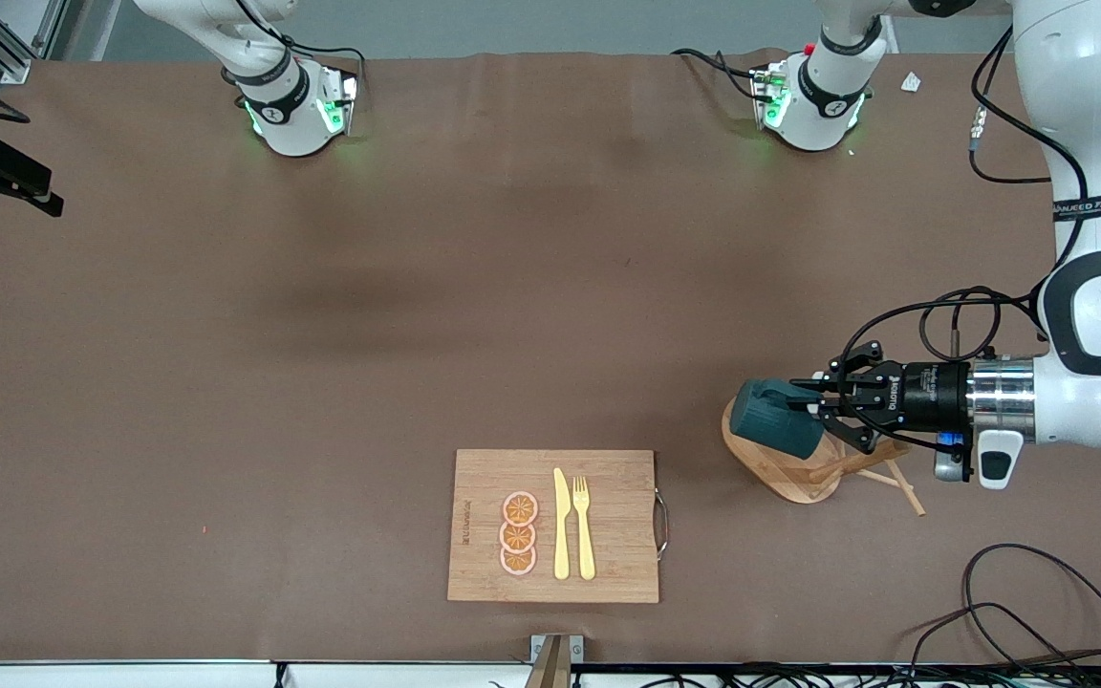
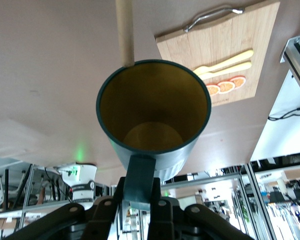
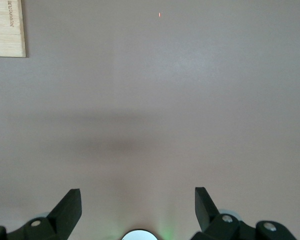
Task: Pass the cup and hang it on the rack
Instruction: 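Hook the mug handle onto a rack peg with the left gripper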
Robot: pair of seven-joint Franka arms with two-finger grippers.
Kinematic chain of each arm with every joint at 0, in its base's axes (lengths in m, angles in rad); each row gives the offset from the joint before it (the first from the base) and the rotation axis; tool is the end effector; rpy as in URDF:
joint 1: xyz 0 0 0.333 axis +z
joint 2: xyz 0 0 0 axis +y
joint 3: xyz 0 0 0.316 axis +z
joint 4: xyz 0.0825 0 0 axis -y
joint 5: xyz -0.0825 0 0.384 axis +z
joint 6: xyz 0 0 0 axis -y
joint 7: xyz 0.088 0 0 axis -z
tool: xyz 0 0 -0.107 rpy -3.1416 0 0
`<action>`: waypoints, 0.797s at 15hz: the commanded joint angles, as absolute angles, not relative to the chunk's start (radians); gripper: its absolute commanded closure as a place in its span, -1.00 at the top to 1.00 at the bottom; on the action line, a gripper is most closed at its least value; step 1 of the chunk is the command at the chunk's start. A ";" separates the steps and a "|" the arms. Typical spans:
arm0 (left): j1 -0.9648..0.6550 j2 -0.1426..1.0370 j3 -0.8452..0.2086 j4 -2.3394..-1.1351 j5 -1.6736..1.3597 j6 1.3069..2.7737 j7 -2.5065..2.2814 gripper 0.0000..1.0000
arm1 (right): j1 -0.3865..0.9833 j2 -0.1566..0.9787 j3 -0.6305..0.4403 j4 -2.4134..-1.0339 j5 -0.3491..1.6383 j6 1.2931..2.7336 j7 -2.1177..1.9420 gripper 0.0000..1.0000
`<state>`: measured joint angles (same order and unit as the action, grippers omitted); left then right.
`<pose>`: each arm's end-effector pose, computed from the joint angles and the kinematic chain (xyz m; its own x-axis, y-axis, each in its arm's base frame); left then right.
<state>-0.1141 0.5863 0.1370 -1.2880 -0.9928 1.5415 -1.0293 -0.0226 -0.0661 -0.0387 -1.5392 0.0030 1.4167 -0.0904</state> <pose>0.6973 -0.0990 0.4279 0.2782 0.5182 -0.8087 0.9418 -0.3126 0.1237 0.5164 -0.0321 0.6615 0.9980 0.0299 -0.0557 0.0293 -0.9995 -0.0106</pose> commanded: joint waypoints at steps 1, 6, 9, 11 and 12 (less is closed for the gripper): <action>-0.072 0.601 0.130 -1.279 -1.045 1.514 -1.006 -0.99 | -0.018 -0.083 -0.041 -1.552 0.005 1.419 -0.101 1.00; -0.061 0.620 0.132 -1.279 -1.063 1.514 -0.974 -0.99 | -0.018 -0.083 -0.041 -1.554 0.005 1.419 -0.103 1.00; -0.031 0.630 0.129 -1.278 -1.065 1.513 -0.969 -0.99 | -0.018 -0.083 -0.041 -1.554 0.005 1.419 -0.103 1.00; -0.026 0.634 0.130 -1.278 -1.065 1.513 -0.951 -0.99 | -0.018 -0.083 -0.041 -1.554 0.005 1.419 -0.103 1.00; -0.023 0.637 0.130 -1.278 -1.065 1.513 -0.937 -0.99 | -0.018 -0.083 -0.040 -1.554 0.005 1.419 -0.103 1.00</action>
<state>-0.0365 0.6281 0.1365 -1.2879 -1.0399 1.5291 -0.9628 -0.0226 -0.0661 -0.0387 -1.5392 0.0030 1.4167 -0.0908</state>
